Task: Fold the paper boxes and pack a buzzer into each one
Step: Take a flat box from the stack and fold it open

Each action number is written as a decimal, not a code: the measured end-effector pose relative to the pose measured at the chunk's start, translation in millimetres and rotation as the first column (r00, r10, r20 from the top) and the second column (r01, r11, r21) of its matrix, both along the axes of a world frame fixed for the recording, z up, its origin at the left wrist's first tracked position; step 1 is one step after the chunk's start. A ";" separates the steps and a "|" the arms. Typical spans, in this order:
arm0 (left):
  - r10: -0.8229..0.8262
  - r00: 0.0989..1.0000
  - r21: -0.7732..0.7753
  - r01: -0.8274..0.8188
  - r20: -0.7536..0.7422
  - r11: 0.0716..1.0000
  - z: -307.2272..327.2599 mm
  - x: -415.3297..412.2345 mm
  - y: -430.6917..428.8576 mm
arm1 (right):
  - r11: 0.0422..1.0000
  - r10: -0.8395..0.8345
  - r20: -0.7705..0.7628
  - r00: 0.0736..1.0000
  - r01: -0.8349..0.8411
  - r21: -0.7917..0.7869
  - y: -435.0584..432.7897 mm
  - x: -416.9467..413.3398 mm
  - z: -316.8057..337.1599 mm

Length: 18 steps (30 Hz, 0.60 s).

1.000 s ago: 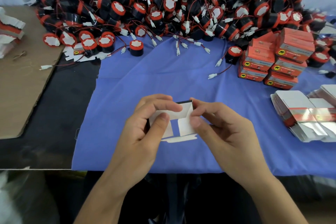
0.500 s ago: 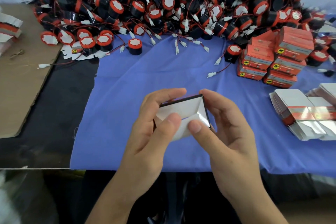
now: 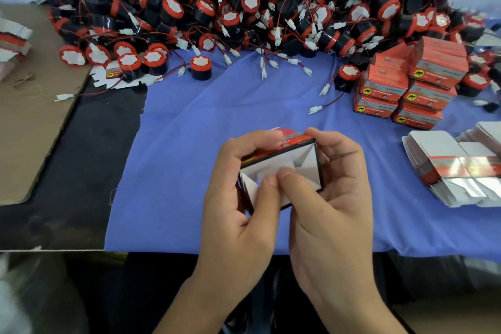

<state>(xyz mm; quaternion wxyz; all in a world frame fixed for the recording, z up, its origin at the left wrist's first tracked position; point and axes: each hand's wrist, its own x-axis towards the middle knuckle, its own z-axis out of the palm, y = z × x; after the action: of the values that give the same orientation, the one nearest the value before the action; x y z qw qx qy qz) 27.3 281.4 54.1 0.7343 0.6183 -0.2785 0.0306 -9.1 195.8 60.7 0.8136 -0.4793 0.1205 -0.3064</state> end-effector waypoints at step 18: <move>0.126 0.977 -0.149 -0.152 -0.173 0.977 4.2 5.2 -0.6 | 0.965 0.052 -0.203 0.978 0.003 0.262 2.0 -8.6 7.9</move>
<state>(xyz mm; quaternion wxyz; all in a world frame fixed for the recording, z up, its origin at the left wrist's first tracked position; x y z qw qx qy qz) 32.4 280.8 58.3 0.7982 0.5752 -0.1703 0.0539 -17.7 197.8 68.6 0.8561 -0.3990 0.2383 -0.2260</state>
